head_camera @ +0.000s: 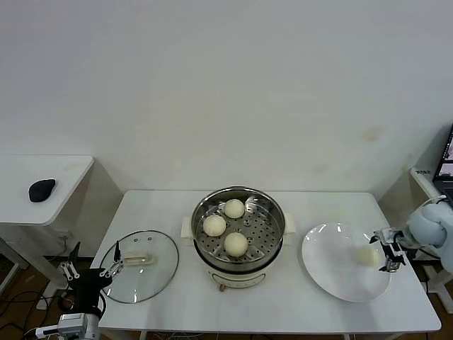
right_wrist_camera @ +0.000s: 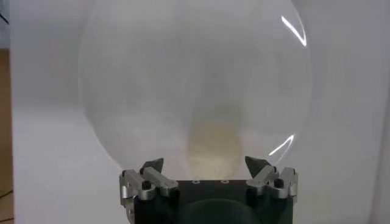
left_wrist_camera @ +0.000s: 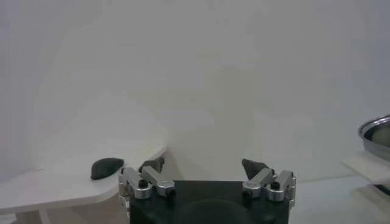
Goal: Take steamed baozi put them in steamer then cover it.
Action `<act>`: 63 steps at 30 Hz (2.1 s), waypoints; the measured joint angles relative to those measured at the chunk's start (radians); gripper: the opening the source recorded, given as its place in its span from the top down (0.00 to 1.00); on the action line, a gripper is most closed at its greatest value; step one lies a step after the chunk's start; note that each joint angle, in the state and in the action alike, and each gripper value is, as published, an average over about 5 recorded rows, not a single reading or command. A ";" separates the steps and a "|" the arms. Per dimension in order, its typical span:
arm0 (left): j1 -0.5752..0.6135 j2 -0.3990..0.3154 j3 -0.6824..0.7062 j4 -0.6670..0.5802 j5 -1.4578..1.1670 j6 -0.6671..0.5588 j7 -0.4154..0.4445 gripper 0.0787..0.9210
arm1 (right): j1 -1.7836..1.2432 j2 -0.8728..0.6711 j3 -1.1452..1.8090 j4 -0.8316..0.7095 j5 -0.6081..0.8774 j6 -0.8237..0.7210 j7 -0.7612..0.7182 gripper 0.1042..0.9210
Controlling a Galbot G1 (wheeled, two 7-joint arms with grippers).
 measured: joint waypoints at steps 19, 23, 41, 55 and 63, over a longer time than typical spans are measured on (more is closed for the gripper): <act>0.002 -0.001 -0.009 -0.001 0.003 -0.001 0.000 0.12 | 0.001 0.082 0.010 -0.079 -0.058 -0.017 0.007 0.36; 0.002 0.000 -0.008 -0.004 0.004 -0.001 0.000 0.12 | 0.016 0.073 0.000 -0.065 -0.044 -0.027 -0.001 0.39; -0.010 0.001 0.005 -0.008 0.003 0.001 0.000 0.12 | 0.559 -0.024 -0.418 0.240 0.303 -0.227 -0.008 0.37; -0.008 -0.005 0.000 -0.009 -0.004 -0.005 0.000 0.12 | 0.963 0.132 -0.758 0.398 0.673 -0.466 0.130 0.37; -0.005 -0.018 -0.009 -0.009 -0.004 -0.007 0.000 0.12 | 0.997 0.276 -0.843 0.409 0.811 -0.569 0.224 0.37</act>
